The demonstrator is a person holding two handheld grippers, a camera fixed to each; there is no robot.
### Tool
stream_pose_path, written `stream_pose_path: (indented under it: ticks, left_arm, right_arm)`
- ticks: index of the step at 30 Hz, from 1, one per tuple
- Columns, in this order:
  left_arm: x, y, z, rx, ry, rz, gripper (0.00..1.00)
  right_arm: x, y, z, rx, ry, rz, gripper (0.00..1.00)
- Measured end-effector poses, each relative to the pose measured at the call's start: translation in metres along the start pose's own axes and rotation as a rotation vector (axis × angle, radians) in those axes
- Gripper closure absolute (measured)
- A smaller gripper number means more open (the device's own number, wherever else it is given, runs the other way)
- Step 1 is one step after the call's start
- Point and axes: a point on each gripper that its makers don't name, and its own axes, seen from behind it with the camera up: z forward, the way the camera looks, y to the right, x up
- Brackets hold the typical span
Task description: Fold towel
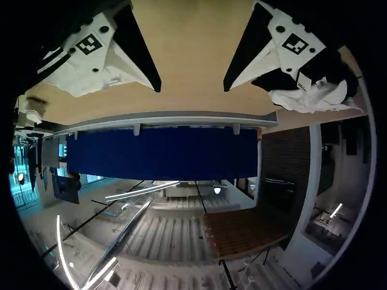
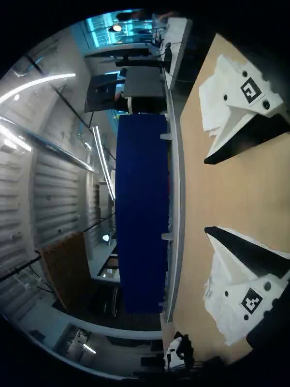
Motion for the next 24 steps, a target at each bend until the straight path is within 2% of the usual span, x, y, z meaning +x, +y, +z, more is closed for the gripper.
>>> stream_pose_path:
  ticks: [24]
  left_arm:
    - [0.0003, 0.0020, -0.0033, -0.001, 0.000, 0.002, 0.04]
  right_arm:
    - [0.0009, -0.0003, -0.0005, 0.000, 0.000, 0.000, 0.00]
